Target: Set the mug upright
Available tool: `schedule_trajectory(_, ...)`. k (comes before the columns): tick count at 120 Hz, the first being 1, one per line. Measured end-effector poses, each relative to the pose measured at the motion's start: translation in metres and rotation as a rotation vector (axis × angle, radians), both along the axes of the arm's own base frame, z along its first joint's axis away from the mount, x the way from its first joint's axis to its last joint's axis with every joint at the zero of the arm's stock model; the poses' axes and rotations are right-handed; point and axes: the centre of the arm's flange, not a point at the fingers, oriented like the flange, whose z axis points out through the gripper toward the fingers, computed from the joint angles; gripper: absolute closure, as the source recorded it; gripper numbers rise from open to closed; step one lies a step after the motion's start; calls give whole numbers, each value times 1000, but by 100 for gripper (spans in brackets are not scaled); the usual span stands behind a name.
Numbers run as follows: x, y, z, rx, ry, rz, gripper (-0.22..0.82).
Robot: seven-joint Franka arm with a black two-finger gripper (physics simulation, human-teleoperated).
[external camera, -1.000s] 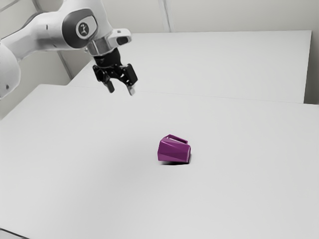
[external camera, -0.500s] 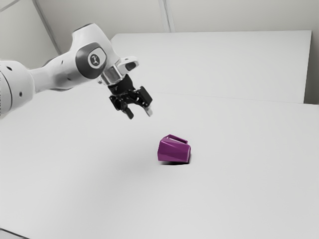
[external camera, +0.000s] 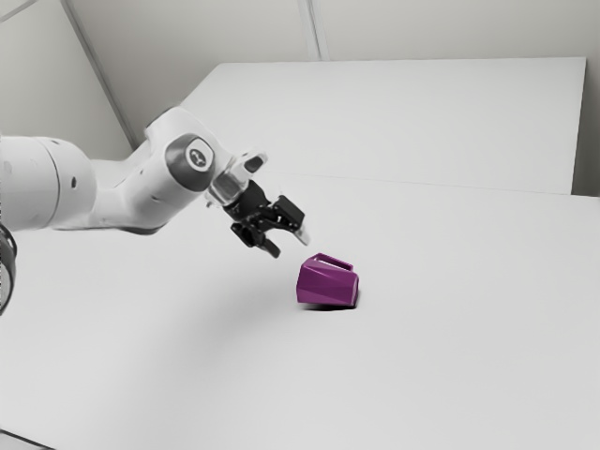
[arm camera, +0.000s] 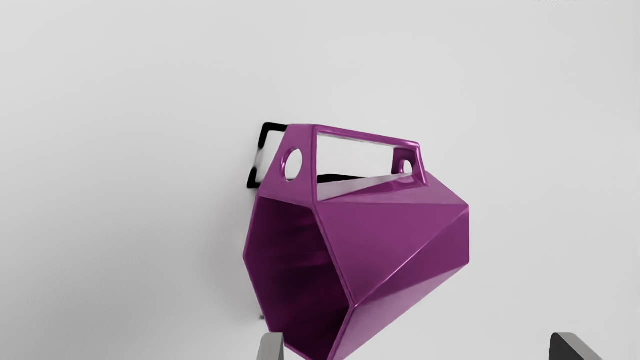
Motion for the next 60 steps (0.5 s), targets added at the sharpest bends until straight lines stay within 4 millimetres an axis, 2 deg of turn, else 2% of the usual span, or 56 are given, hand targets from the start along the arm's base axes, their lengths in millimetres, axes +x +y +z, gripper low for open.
schedule_trajectory(21,-1,2,-32,-81,-10,36,3)
schedule_trajectory(60,-5,1,-69,-211,-51,72,3)
